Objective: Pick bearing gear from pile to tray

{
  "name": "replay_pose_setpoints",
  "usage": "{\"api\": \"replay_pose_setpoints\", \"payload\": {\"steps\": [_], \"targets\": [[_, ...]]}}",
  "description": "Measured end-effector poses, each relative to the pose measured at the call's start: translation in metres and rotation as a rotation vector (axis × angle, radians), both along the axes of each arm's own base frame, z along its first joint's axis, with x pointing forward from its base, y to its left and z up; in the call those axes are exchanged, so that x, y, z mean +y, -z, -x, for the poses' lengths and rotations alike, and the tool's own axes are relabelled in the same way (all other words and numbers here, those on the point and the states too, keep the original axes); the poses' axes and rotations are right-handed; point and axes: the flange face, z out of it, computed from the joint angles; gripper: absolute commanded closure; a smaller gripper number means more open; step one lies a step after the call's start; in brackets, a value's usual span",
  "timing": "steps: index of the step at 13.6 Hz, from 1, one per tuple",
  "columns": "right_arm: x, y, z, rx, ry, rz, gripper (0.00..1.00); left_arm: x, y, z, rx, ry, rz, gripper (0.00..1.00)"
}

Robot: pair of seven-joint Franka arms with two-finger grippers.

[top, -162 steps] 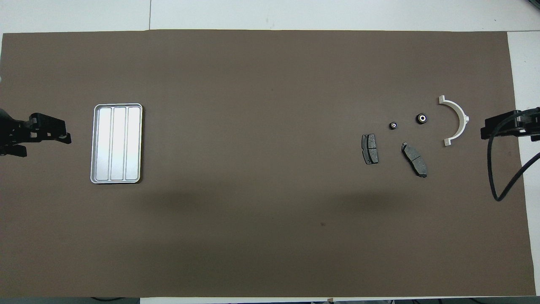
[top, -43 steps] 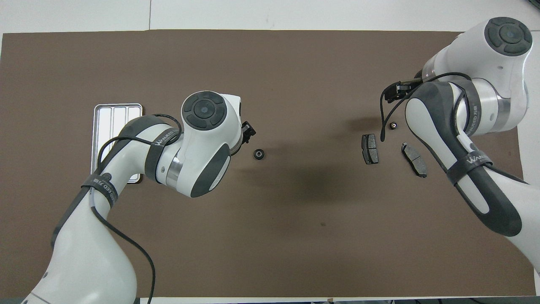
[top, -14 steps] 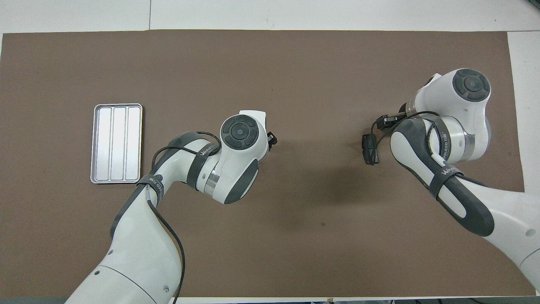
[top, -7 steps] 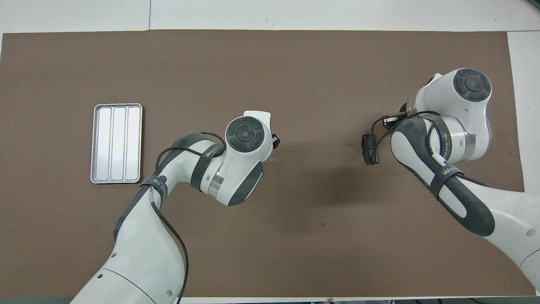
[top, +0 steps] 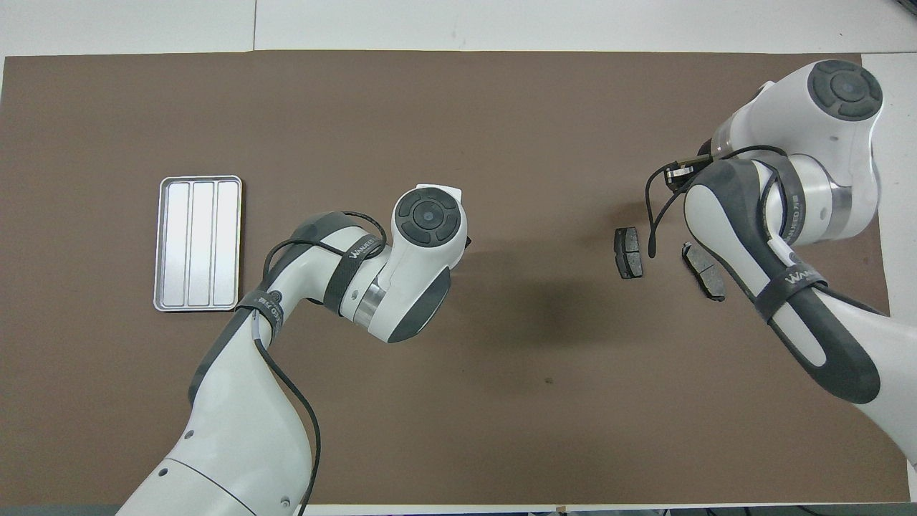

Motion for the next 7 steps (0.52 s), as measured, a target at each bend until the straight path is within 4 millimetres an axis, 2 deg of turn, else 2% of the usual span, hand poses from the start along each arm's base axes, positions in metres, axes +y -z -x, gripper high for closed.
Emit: {"api": "replay_pose_setpoints", "payload": {"steps": [2,4,6,7], "targets": [[0.016,-0.028,-0.002,-0.015,-0.012,-0.001,1.00,0.019,-0.013,-0.019,-0.008,-0.038,-0.011,1.00],[0.039,-0.042,-0.001,-0.023,-0.019,-0.002,1.00,0.047,-0.031,-0.036,-0.008,-0.066,-0.014,1.00],[0.073,-0.046,0.003,-0.030,-0.018,-0.006,1.00,0.092,-0.057,-0.052,0.016,-0.025,-0.018,1.00],[0.093,-0.047,0.006,-0.032,-0.010,-0.008,1.00,0.125,-0.073,-0.060,0.021,-0.006,-0.011,1.00]]}}
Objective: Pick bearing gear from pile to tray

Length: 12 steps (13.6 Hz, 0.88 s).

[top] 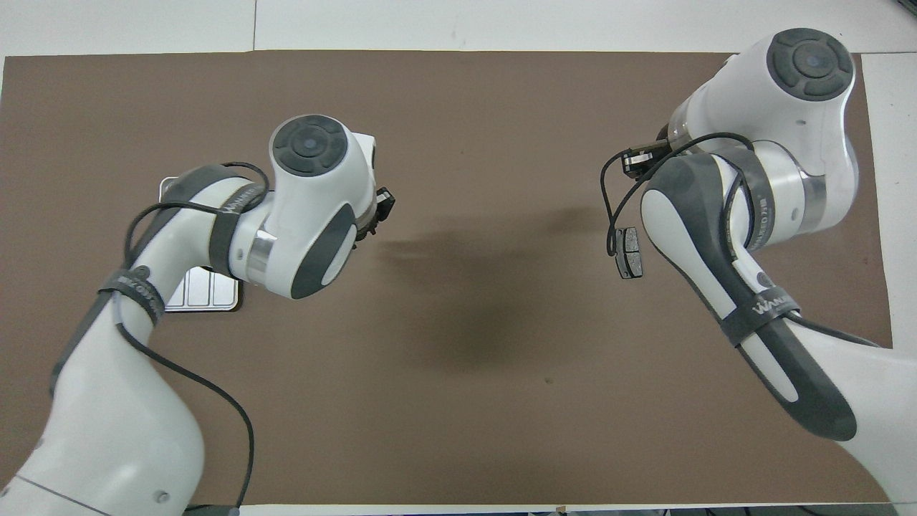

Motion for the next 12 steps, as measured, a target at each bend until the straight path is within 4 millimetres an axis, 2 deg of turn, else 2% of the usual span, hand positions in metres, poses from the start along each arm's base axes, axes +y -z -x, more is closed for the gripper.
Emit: {"api": "replay_pose_setpoints", "payload": {"steps": [1,3,6,8,10,12], "targets": [[0.019,-0.001,0.004,-0.001,0.013,-0.002,1.00,0.033,-0.012,-0.006,0.004,0.020,0.007,1.00],[0.061,-0.004,0.014,-0.007,0.044,-0.009,1.00,0.102,-0.024,-0.015,0.010,0.061,0.023,1.00],[0.143,-0.009,0.045,-0.012,0.122,-0.022,1.00,0.190,-0.016,-0.024,0.036,0.142,0.040,1.00],[0.193,-0.009,0.069,-0.013,0.158,-0.029,1.00,0.228,-0.001,-0.024,0.026,0.172,0.049,1.00],[0.233,-0.009,0.092,-0.013,0.179,-0.037,1.00,0.252,0.016,-0.018,0.006,0.188,0.053,1.00],[0.269,0.002,0.113,-0.011,0.193,-0.046,1.00,0.272,0.026,-0.009,0.008,0.197,0.057,1.00]]}}
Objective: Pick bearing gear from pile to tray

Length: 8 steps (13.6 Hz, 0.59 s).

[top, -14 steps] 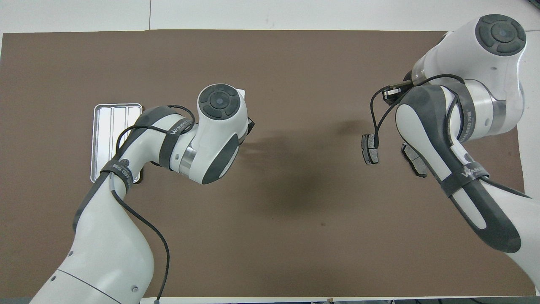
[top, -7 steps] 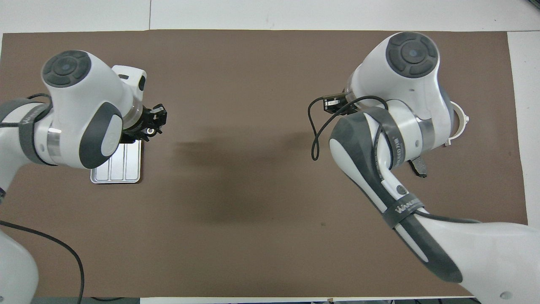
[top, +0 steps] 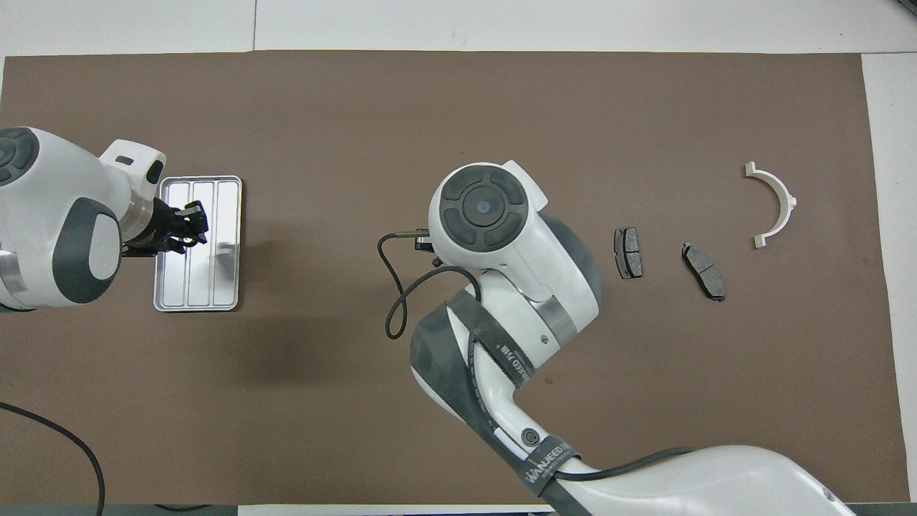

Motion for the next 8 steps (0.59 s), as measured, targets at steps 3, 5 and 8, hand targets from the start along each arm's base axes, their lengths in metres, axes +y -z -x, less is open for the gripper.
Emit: {"api": "replay_pose_setpoints", "payload": {"steps": [3,5,8], "targets": [[0.028,0.035,0.010,0.015,-0.018,-0.005,1.00,0.009,0.008,0.015,0.011,-0.009,0.003,1.00],[0.034,0.063,0.006,0.021,-0.023,-0.009,1.00,0.005,0.016,0.025,0.000,-0.002,0.006,1.00],[0.035,0.085,-0.002,0.006,-0.020,-0.022,1.00,0.003,0.035,0.038,-0.022,-0.010,0.006,1.00]]}}
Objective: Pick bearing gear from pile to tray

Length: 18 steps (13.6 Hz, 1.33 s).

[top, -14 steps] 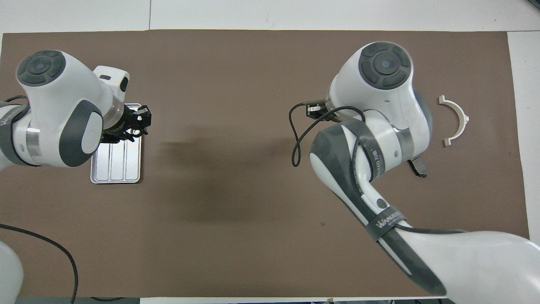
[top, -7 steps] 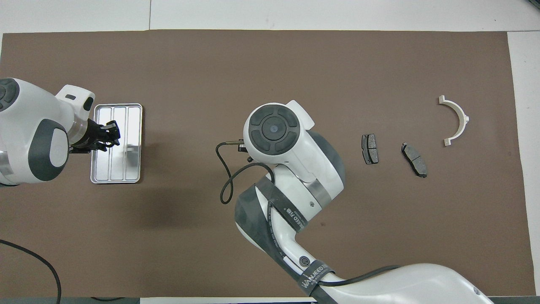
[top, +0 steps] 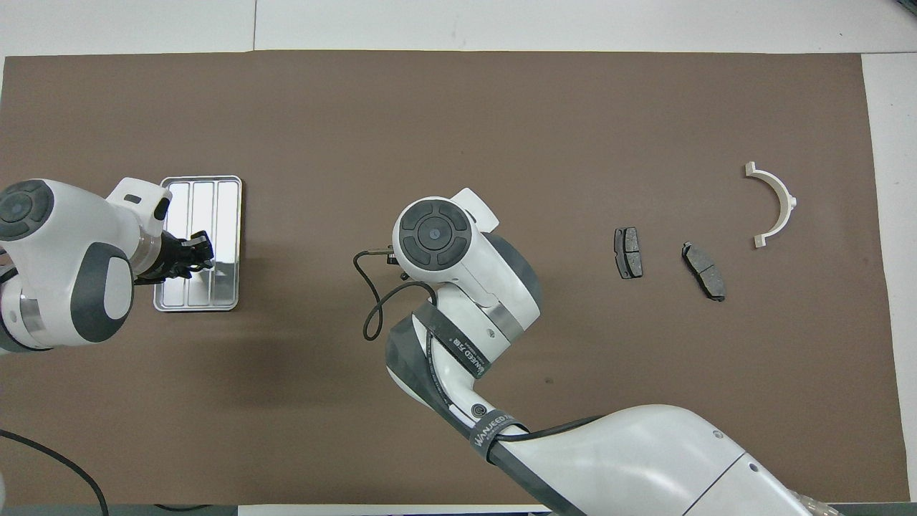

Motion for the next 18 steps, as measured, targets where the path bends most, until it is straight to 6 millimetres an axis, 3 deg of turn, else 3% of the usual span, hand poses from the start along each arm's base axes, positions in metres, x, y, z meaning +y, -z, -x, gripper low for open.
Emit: {"api": "replay_pose_setpoints", "payload": {"steps": [6,7,8,9,10,11,12,13,14,16,18], "targets": [[0.005,0.029,-0.002,0.002,-0.003,-0.011,1.00,-0.011,0.014,0.009,-0.002,0.001,0.000,1.00],[0.004,0.032,-0.003,0.003,-0.002,-0.011,1.00,-0.012,0.017,0.011,-0.006,0.002,0.000,0.92],[0.003,0.036,-0.004,0.002,-0.001,-0.011,1.00,-0.012,0.016,0.013,-0.008,0.002,0.001,0.63],[0.002,0.040,-0.005,0.002,0.000,-0.011,1.00,-0.012,0.017,0.014,-0.007,0.002,0.001,0.42],[0.001,0.045,-0.004,0.001,0.001,-0.012,0.95,-0.012,0.017,0.014,-0.007,0.002,0.001,0.31],[0.000,0.049,-0.003,0.002,0.001,-0.011,0.81,-0.012,0.017,0.014,-0.007,0.002,0.001,0.21],[0.000,0.051,-0.003,0.003,0.000,-0.011,0.62,-0.012,0.016,0.014,-0.007,0.002,0.001,0.03],[0.000,0.051,-0.003,0.002,0.000,-0.012,0.38,-0.012,0.015,0.013,-0.010,0.002,0.001,0.00],[0.000,0.051,-0.003,0.002,0.000,-0.012,0.24,-0.012,0.011,0.011,-0.016,0.002,0.001,0.00],[0.000,0.051,-0.003,0.002,0.000,-0.012,0.17,-0.013,-0.007,0.000,-0.030,0.003,0.003,0.00],[0.002,0.046,-0.002,0.007,0.000,-0.007,0.17,-0.020,-0.033,-0.015,-0.044,0.015,0.005,0.00]]}}
